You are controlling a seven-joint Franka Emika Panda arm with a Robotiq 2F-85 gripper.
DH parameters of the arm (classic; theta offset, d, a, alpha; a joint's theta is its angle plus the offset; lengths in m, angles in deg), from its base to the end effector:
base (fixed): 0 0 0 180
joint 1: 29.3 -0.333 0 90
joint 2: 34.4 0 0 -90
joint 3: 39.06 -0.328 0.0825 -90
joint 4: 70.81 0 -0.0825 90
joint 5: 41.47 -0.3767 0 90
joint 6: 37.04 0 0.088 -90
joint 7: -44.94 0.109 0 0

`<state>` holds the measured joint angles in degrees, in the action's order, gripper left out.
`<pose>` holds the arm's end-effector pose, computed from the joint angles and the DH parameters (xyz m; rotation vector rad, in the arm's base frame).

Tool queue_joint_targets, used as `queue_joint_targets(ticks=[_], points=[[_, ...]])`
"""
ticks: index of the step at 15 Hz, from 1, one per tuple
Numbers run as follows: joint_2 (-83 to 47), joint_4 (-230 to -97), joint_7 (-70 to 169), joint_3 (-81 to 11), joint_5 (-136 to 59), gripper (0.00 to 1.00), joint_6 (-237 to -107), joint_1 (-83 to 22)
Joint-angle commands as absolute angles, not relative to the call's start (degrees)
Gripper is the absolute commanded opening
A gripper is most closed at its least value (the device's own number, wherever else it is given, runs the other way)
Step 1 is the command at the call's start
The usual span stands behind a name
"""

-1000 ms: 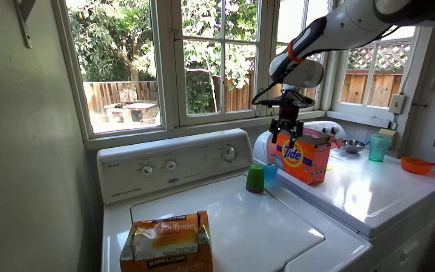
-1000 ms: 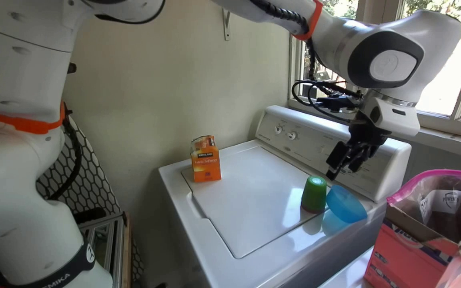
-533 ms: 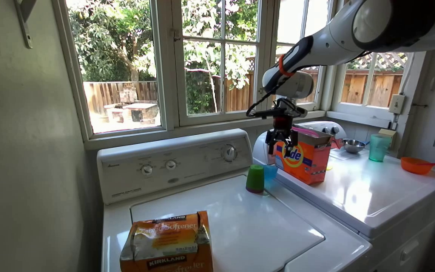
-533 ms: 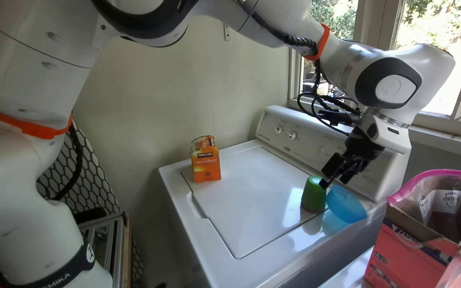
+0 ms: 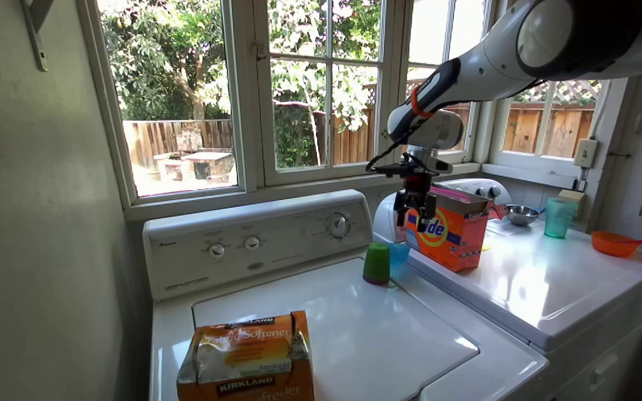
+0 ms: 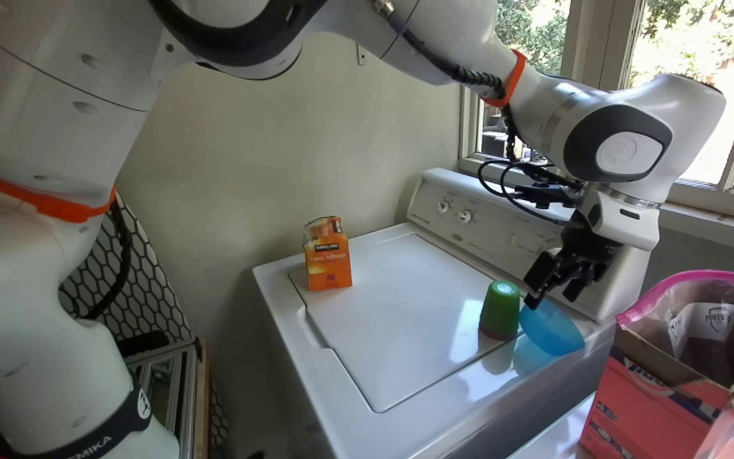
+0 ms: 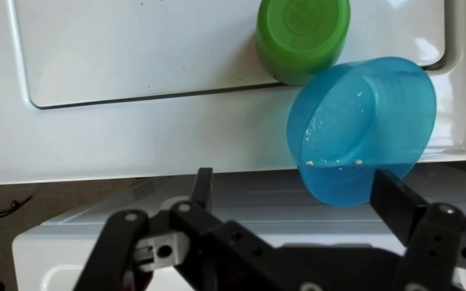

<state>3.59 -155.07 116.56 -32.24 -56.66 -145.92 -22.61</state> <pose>0.6796 -0.1288 0.2864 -2.1622 2.1908 0.4294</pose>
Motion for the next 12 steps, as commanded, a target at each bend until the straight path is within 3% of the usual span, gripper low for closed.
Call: queue_joint_targets(ticks=[1, 12], points=[[6.74, -153.37, 117.75, -32.16, -57.46, 1.0, -148.07, -23.04], [14.31, -146.98, 113.62, -33.61, -57.08, 1.0, -145.46, -22.67]])
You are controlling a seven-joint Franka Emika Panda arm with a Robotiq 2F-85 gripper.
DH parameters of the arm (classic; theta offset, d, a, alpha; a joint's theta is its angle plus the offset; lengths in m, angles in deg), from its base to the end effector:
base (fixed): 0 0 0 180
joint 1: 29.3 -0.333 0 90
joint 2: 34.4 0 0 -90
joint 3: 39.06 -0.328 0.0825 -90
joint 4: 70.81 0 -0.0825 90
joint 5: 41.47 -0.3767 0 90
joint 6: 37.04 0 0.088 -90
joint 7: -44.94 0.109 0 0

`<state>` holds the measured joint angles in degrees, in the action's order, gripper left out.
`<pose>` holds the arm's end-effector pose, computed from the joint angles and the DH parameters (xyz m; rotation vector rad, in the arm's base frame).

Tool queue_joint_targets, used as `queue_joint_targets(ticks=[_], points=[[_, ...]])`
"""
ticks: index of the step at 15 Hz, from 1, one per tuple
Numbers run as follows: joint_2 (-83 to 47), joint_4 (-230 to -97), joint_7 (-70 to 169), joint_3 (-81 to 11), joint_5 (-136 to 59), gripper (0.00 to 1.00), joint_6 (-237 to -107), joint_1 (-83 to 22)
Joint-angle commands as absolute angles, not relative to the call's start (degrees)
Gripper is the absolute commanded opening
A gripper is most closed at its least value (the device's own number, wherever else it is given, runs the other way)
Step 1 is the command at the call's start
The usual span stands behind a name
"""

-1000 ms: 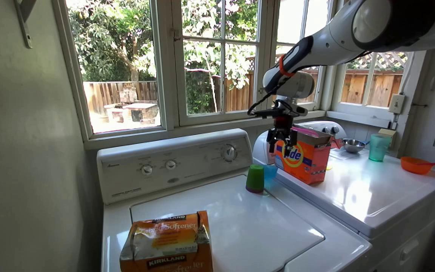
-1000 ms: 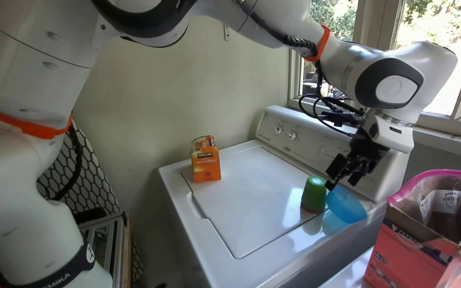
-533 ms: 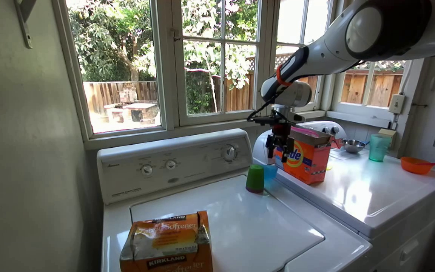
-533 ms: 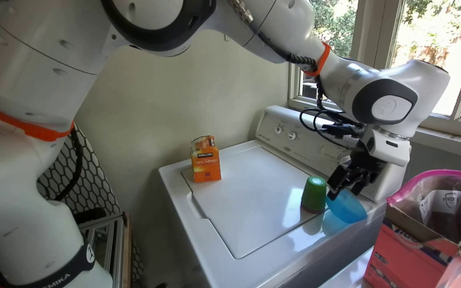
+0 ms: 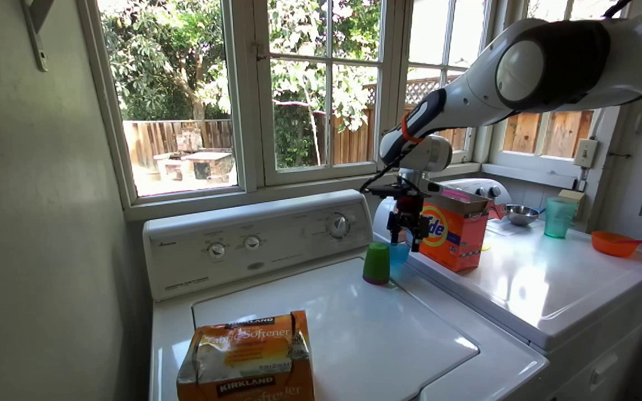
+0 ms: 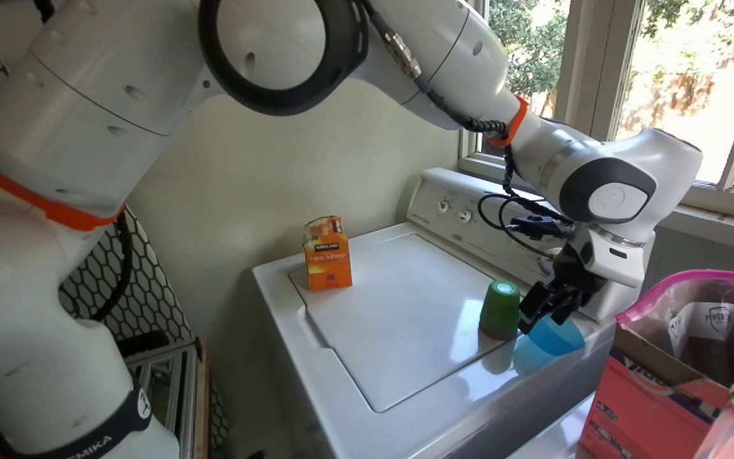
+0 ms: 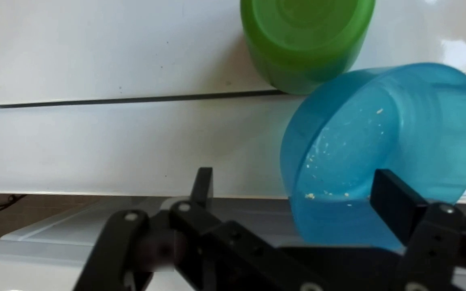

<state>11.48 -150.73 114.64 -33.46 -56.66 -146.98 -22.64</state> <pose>0.6934 -0.1179 0.2224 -2.2242 2.1467 0.4903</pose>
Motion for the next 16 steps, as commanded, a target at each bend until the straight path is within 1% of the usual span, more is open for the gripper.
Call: queue_joint_targets(ticks=[1, 2, 3, 5, 6, 8, 11, 12, 13, 16], points=[[14.86, -146.29, 113.5, -33.65, -56.94, 1.0, -145.08, -22.74], [15.31, -145.73, 113.24, -33.72, -56.85, 0.9, -144.78, -22.78], [15.76, -145.12, 113.02, -33.82, -56.8, 0.73, -144.5, -22.83], [16.32, -144.49, 112.69, -33.92, -56.75, 0.59, -144.38, -22.94], [16.59, -144.08, 112.6, -33.95, -56.75, 0.49, -144.18, -22.96], [17.06, -143.46, 112.47, -33.95, -56.74, 0.35, -143.83, -23.02], [17.56, -142.61, 112.49, -33.93, -56.72, 0.12, -143.16, -23.03], [17.6, -142.5, 112.48, -33.93, -56.72, 0.05, -142.99, -23.03], [17.62, -142.41, 112.5, -33.88, -56.66, 0.01, -142.87, -23.05], [17.32, -142.29, 112.23, -33.94, -56.69, 0.0, -142.41, -22.97]])
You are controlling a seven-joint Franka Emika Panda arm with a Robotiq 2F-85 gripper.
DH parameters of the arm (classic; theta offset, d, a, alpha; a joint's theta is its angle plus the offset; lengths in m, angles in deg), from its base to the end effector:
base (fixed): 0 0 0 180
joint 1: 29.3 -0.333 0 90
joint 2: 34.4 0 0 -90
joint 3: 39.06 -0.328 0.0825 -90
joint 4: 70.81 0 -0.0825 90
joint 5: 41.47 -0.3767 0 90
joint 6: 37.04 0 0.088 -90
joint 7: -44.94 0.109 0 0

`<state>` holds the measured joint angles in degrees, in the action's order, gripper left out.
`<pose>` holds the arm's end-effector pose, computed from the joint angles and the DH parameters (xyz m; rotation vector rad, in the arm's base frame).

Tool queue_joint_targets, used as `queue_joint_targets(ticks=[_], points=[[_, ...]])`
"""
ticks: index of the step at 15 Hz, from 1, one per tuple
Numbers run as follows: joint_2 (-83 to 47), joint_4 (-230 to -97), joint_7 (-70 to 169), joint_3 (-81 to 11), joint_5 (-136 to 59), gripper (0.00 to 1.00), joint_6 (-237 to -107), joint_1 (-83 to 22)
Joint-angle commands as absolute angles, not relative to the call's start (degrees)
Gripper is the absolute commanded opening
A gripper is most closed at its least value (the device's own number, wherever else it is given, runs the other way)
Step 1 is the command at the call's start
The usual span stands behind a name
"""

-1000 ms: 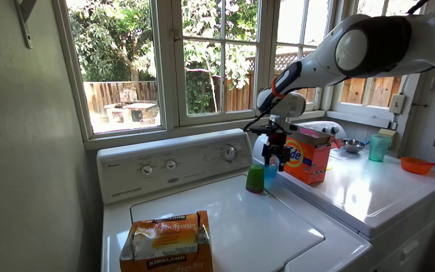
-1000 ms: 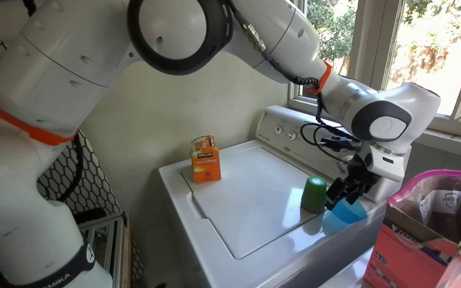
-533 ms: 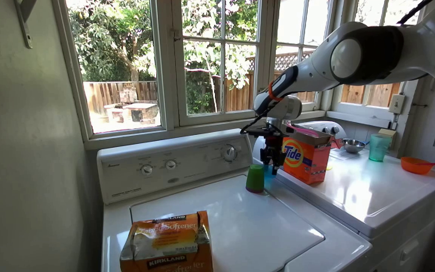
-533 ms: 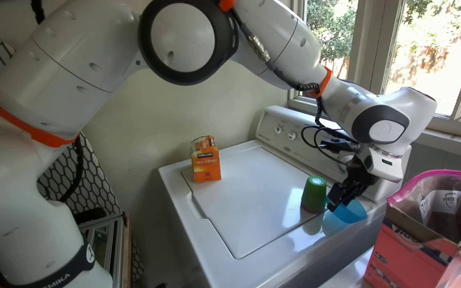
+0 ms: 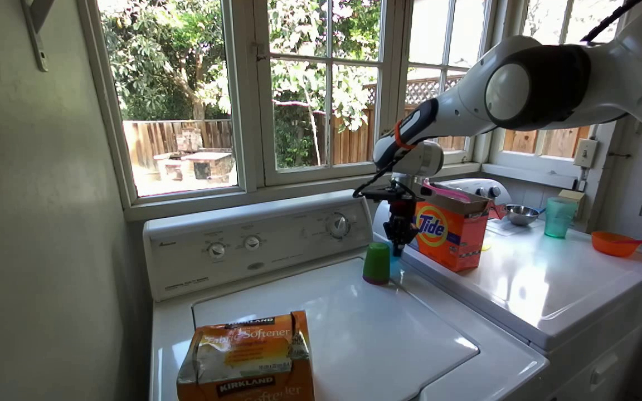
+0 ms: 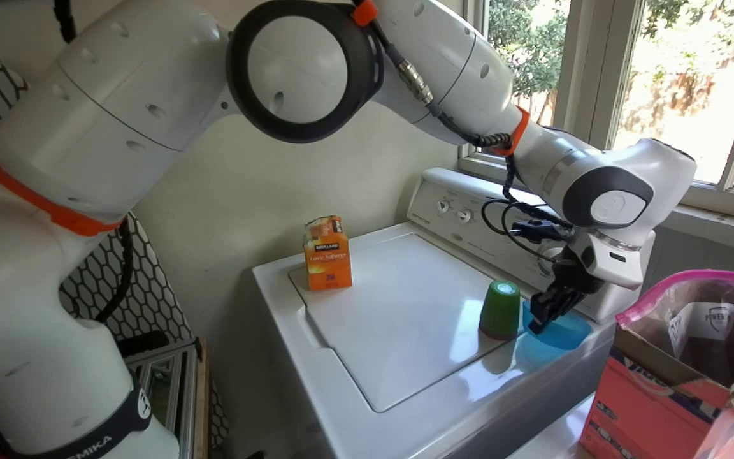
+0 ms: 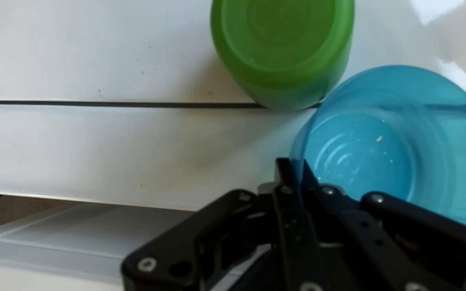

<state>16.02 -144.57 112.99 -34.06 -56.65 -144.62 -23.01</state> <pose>0.7104 -0.1066 0.2079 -2.2797 2.0806 0.5139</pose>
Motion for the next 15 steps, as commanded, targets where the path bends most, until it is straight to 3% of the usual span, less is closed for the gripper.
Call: queue_joint_targets(ticks=[1, 15], points=[[16.49, -143.15, 111.98, -33.9, -56.62, 0.01, -142.74, -23.09], [-9.13, -171.62, 94.2, -33.18, -47.05, 0.01, -164.21, -29.59]])
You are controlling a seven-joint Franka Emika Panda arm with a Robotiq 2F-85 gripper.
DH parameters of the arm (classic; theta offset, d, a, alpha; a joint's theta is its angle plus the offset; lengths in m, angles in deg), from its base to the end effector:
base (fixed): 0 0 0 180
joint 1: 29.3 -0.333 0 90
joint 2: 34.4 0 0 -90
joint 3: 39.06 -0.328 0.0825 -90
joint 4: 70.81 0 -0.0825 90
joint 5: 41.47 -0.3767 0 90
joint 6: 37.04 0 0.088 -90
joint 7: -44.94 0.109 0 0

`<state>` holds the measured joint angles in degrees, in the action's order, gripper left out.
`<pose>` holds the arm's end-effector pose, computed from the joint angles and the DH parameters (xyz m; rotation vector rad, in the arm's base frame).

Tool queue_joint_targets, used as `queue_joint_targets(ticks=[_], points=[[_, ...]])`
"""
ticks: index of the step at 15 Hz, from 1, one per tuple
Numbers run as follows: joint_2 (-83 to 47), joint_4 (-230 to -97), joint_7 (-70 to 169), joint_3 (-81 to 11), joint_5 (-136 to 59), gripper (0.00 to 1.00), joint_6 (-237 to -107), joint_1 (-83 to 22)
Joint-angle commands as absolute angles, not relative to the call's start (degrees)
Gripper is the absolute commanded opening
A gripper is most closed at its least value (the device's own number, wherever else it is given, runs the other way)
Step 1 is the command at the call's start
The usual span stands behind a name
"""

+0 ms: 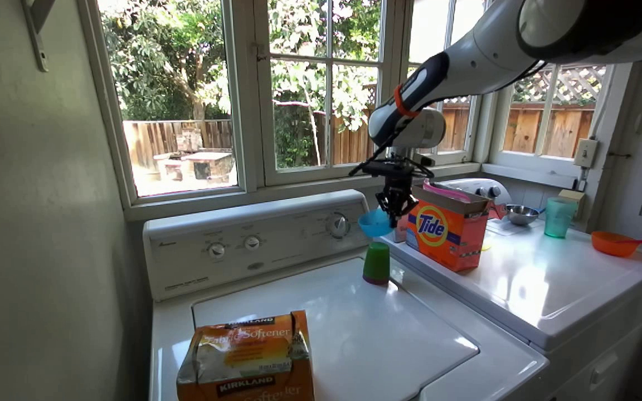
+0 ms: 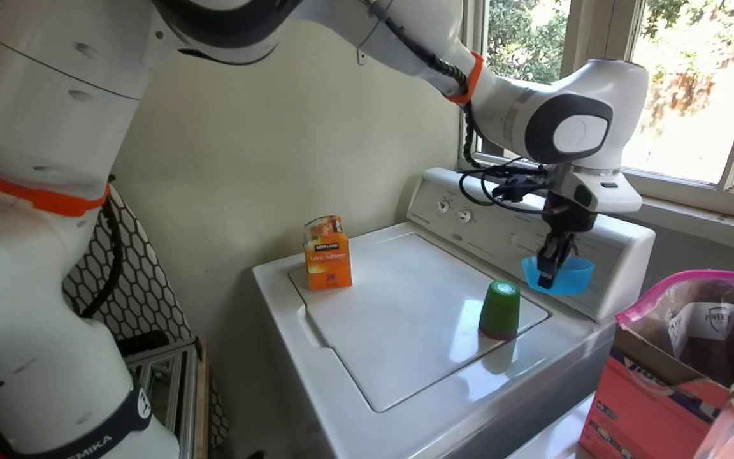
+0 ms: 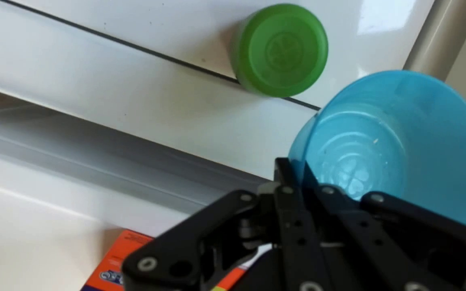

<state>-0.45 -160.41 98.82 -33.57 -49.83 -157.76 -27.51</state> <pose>0.6904 -0.0710 0.3079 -2.6129 1.6563 0.1076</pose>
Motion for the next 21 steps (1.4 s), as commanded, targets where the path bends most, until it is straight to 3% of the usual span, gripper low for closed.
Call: queue_joint_targets(ticks=[1, 4, 7, 18, 21], points=[[-11.25, -173.91, 92.66, -33.39, -46.25, 0.01, -166.09, -30.1], [-15.99, -178.44, 86.65, -34.8, -45.15, 0.01, -168.9, -31.3], [-17.74, -178.6, 80.89, -36.72, -45.15, 0.01, -163.46, -32.56], [-7.8, -168.04, 81.49, -37.83, -34.62, 0.01, -138.62, -39.87], [-9.24, -170.33, 80.54, -38.6, -35.97, 0.04, -141.0, -39.44]])
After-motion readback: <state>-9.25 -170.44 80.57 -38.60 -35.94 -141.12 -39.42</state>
